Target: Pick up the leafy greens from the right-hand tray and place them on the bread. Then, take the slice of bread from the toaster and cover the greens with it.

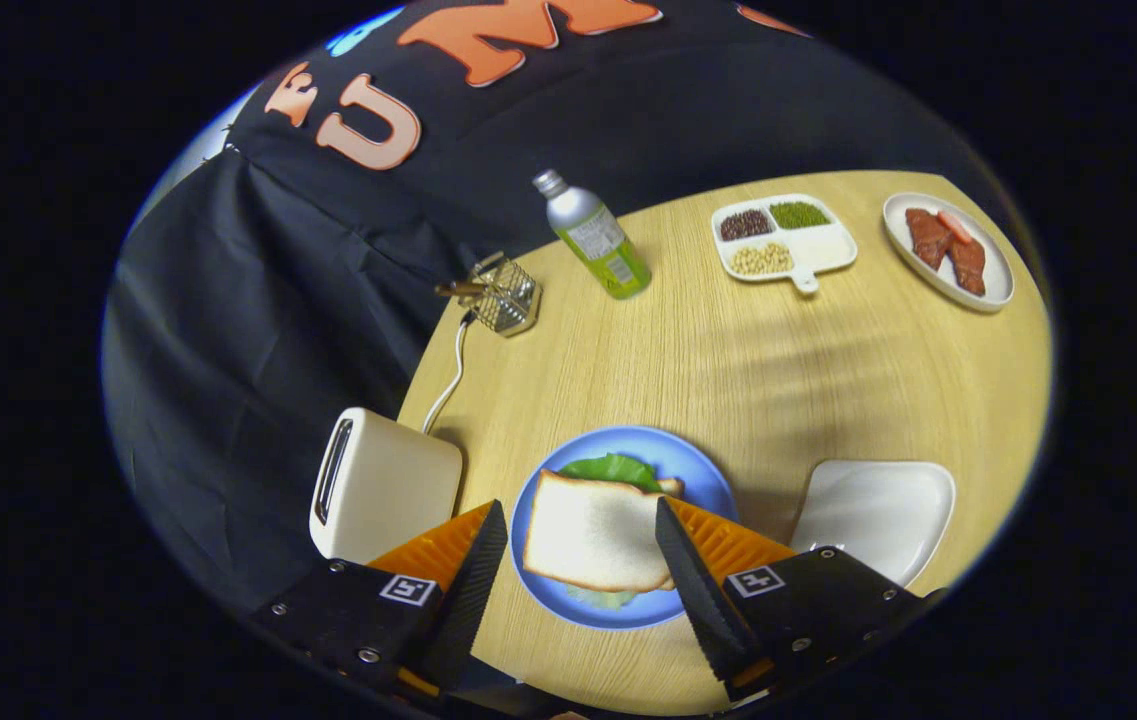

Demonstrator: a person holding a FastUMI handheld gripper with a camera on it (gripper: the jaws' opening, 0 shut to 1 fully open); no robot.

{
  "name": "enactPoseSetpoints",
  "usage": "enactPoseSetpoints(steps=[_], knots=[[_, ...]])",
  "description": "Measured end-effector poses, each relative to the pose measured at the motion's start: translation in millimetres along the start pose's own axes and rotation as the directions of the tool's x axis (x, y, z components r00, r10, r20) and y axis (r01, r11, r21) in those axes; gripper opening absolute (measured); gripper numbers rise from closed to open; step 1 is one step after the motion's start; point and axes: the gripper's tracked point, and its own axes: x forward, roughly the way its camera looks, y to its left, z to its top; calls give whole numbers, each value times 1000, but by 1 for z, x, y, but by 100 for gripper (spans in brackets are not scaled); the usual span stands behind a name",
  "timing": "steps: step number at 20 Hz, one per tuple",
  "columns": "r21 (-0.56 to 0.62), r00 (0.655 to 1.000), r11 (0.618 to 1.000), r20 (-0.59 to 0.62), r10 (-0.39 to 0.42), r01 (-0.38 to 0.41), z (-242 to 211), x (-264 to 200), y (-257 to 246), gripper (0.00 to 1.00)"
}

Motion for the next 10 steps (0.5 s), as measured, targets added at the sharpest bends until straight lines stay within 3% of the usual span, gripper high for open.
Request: enactPoseSetpoints(steps=[4,10], knots=[[-111,987,993,158,-29,47,48,-45,10,94],[-205,926,967,372,-64,149,111,-121,22,96]])
